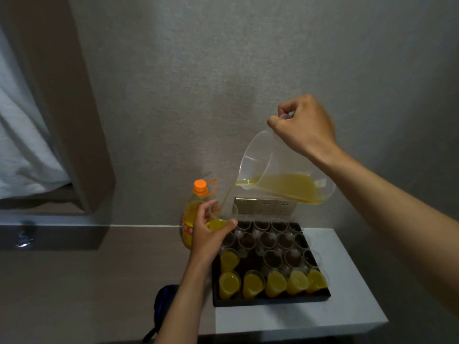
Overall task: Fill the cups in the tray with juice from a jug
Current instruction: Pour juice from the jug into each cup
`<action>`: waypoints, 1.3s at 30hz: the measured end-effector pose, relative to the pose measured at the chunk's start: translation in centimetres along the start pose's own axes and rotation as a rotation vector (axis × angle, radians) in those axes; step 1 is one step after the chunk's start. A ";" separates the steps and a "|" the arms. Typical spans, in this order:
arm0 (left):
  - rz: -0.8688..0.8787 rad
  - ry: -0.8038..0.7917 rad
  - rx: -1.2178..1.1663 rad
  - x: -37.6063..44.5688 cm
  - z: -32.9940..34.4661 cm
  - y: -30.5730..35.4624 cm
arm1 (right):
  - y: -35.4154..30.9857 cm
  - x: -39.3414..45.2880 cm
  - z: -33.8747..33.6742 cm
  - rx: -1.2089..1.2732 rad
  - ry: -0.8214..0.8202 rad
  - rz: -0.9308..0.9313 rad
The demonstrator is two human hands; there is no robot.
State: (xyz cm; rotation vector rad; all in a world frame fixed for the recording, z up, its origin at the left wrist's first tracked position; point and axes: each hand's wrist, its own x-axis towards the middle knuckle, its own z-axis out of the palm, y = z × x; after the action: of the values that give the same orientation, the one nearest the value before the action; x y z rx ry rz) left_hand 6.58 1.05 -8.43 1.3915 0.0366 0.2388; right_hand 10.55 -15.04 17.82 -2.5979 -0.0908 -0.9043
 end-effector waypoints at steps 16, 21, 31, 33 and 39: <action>-0.017 0.010 -0.037 0.3 1.0 0.7 | 0.8 0.7 0.3 -0.015 -0.001 -0.016; -0.022 0.009 -0.033 0.4 0.9 0.7 | 0.7 0.8 0.7 -0.006 0.000 -0.023; 0.011 0.008 -0.044 0.6 0.7 0.7 | 0.4 0.7 1.6 -0.006 -0.014 -0.031; 0.010 0.014 -0.046 0.7 0.6 0.7 | 0.3 0.7 1.7 -0.017 -0.015 -0.025; 0.014 0.011 -0.043 0.6 0.4 0.7 | 0.2 0.6 1.8 -0.015 -0.024 -0.020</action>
State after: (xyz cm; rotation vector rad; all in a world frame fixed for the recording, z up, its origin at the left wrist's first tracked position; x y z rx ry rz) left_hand 7.10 0.89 -7.56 1.3485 0.0310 0.2571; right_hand 12.11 -14.56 16.79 -2.6263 -0.1174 -0.8841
